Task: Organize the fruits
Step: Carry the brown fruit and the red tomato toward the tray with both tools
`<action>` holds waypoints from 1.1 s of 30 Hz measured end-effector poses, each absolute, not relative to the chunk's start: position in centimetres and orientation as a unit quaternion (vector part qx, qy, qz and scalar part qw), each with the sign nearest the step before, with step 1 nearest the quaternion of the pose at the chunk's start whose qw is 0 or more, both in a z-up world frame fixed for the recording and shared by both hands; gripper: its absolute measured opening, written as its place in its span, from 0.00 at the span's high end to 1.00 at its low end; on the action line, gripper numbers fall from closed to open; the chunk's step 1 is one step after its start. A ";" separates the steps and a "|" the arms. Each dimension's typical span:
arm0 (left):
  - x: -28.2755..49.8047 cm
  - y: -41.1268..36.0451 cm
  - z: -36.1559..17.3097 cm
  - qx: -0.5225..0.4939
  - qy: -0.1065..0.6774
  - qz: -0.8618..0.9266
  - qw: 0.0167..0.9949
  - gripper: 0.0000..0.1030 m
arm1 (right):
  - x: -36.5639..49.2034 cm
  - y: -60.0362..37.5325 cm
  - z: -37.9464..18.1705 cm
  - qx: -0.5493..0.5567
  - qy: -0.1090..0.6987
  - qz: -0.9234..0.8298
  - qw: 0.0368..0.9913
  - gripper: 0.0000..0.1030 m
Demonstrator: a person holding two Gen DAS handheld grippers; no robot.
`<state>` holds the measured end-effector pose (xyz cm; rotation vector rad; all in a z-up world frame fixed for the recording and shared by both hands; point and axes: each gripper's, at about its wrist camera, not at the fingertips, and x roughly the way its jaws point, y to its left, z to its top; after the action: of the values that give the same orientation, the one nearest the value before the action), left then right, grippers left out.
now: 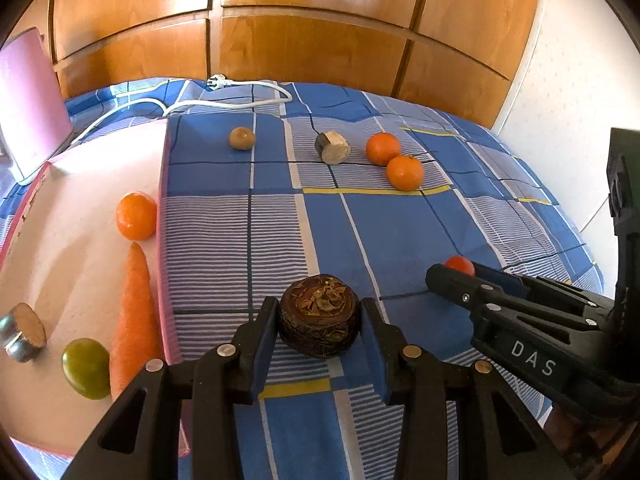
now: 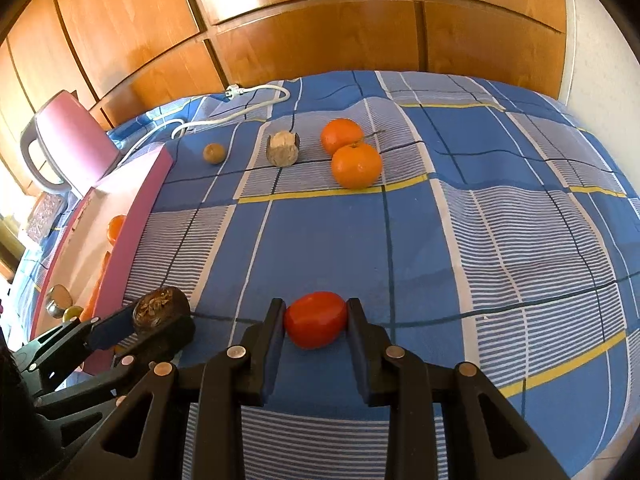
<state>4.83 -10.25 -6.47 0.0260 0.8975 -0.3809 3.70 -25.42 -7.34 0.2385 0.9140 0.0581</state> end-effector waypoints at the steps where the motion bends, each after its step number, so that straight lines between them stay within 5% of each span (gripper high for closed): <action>1: 4.8 -10.2 -6.4 0.013 0.430 -0.183 0.884 0.61 | 3.6 -25.4 -7.2 0.114 0.439 0.029 0.891 0.70; 33: 3.6 -6.0 -1.9 -0.007 0.375 -0.138 0.917 0.61 | 4.3 -19.7 -1.5 0.064 0.380 0.090 0.918 0.70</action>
<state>3.56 -5.98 -1.91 -0.0151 0.7710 -0.2843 4.34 -19.70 -1.49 0.1326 0.7804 0.1855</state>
